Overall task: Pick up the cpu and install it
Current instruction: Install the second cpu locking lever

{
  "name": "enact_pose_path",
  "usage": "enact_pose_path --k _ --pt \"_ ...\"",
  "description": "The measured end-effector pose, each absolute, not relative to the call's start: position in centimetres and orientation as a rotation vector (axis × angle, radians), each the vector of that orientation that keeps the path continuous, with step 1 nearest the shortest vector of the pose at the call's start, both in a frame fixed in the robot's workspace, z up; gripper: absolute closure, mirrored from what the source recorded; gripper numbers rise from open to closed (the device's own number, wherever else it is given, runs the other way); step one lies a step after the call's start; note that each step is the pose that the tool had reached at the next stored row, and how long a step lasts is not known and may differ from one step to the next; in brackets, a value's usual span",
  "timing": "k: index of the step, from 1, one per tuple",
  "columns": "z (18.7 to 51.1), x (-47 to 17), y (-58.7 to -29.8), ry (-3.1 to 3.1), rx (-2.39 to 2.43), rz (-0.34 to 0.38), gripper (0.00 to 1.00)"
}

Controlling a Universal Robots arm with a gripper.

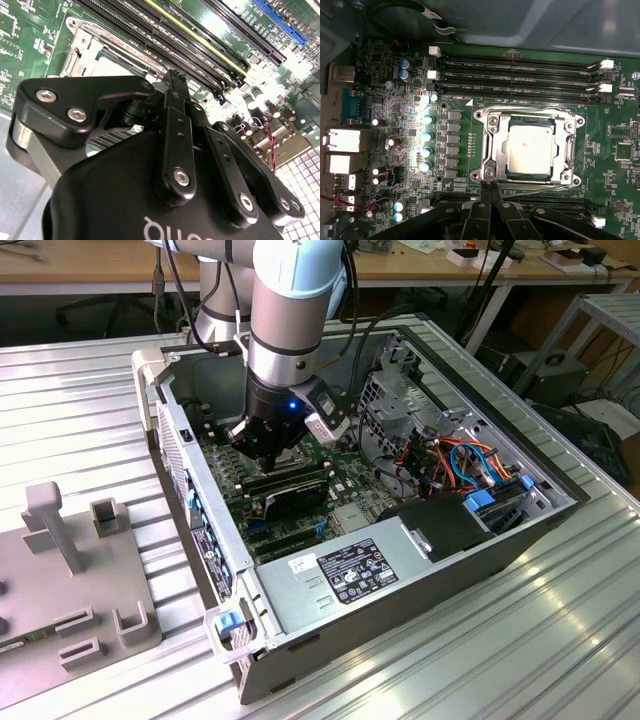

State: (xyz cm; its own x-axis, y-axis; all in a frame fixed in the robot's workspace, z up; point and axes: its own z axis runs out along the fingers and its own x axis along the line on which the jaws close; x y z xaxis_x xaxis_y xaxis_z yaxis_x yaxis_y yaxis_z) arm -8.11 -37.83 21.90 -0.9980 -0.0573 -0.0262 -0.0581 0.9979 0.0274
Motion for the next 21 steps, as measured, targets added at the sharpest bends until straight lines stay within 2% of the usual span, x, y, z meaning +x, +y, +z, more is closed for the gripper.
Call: enact_pose_path --k 21 --pt "21.45 -8.15 -37.70 3.114 -0.090 0.044 0.89"
